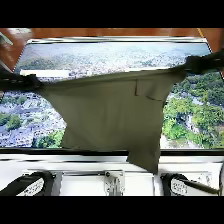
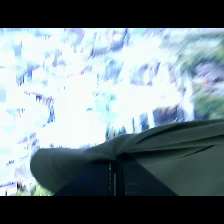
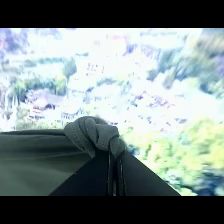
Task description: Fold the shirts.
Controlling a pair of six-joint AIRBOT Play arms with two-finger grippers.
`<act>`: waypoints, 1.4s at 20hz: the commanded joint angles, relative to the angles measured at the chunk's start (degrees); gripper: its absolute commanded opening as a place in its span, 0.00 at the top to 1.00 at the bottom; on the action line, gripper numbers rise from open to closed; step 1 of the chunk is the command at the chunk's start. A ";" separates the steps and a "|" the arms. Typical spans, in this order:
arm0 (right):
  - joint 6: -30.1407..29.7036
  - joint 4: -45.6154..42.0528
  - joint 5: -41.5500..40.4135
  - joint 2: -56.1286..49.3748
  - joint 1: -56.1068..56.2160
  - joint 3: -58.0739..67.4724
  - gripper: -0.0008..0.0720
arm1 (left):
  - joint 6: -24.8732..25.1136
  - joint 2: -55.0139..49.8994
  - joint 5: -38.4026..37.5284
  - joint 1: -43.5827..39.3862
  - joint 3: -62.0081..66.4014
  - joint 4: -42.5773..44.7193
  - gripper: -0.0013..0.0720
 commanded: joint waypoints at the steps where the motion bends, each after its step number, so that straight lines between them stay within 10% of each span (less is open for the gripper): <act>1: 3.17 11.85 -10.88 -15.67 0.04 0.07 0.90 | -0.57 -13.00 5.11 0.24 -2.47 -1.33 0.93; 4: 2.71 22.62 -19.93 -22.18 0.37 0.07 0.90 | -0.37 -22.97 6.23 1.77 3.34 -6.43 0.93; 9: 1.99 15.65 -18.03 -25.62 4.44 0.07 0.87 | -0.37 -32.81 5.27 2.08 7.48 -13.64 0.93; 10: 1.84 16.02 -18.14 -25.33 5.03 0.09 0.77 | -0.35 -33.27 4.42 2.10 7.48 -15.06 0.83; 12: -0.52 17.59 -16.04 -22.95 5.03 0.26 0.12 | 0.20 -32.96 -0.35 3.10 8.90 -14.23 0.34; 17: -3.48 -5.25 7.32 -10.25 -2.54 0.17 0.12 | 7.69 -28.65 -23.32 14.40 10.99 -12.24 0.23; 20: -4.46 0.24 24.20 -7.48 -14.40 -3.52 0.16 | 12.46 -18.78 -21.40 21.68 -6.60 -12.02 0.24; 28: -4.44 15.08 23.10 -3.41 -24.13 -20.35 0.16 | 18.88 -14.05 -3.85 27.04 -41.79 -22.53 0.24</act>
